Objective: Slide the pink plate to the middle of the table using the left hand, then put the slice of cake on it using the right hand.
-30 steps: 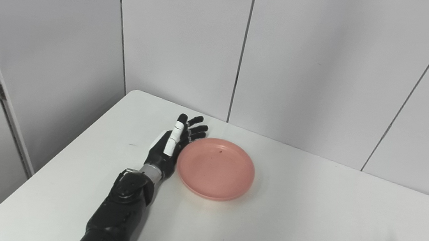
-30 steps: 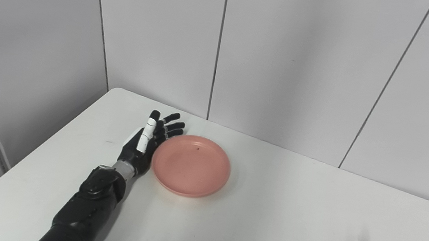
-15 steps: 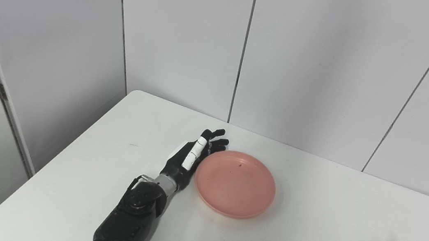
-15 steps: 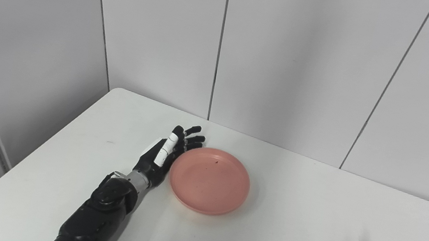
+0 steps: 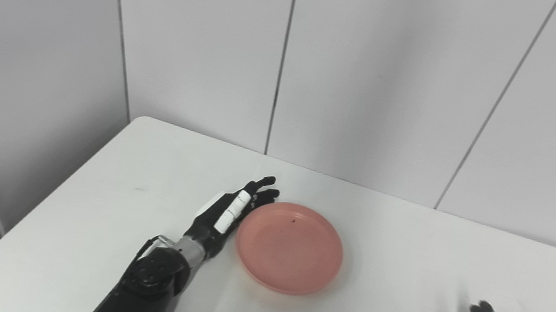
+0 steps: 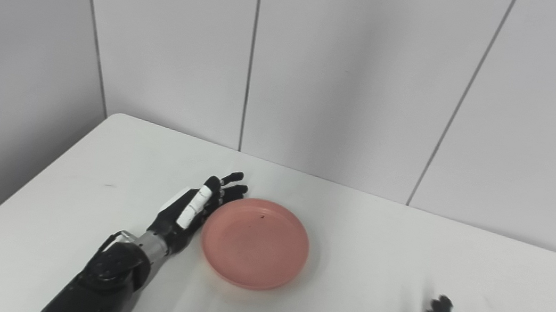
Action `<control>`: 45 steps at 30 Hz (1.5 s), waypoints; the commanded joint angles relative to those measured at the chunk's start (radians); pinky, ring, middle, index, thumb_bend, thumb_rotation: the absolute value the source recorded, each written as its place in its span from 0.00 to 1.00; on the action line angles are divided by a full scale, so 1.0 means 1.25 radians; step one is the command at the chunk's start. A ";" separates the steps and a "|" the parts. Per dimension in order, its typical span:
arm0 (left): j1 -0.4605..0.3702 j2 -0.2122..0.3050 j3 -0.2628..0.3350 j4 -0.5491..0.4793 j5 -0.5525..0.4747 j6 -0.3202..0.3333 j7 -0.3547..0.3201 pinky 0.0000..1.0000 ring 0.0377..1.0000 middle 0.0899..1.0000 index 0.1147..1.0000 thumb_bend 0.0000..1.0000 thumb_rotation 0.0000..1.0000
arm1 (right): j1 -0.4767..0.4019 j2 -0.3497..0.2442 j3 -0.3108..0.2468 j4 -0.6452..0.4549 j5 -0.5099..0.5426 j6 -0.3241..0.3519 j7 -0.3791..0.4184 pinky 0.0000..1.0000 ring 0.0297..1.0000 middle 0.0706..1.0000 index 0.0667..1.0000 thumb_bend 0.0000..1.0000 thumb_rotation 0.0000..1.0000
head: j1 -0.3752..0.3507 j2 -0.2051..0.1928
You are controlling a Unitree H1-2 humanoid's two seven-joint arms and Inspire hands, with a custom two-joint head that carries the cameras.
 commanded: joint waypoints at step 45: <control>0.190 -0.227 -0.002 -0.169 0.076 -0.050 0.094 1.00 1.00 1.00 1.00 0.75 1.00 | -0.092 0.041 0.020 -0.031 -0.185 0.046 -0.123 0.94 0.96 0.97 0.97 0.64 0.87 | -0.252 0.139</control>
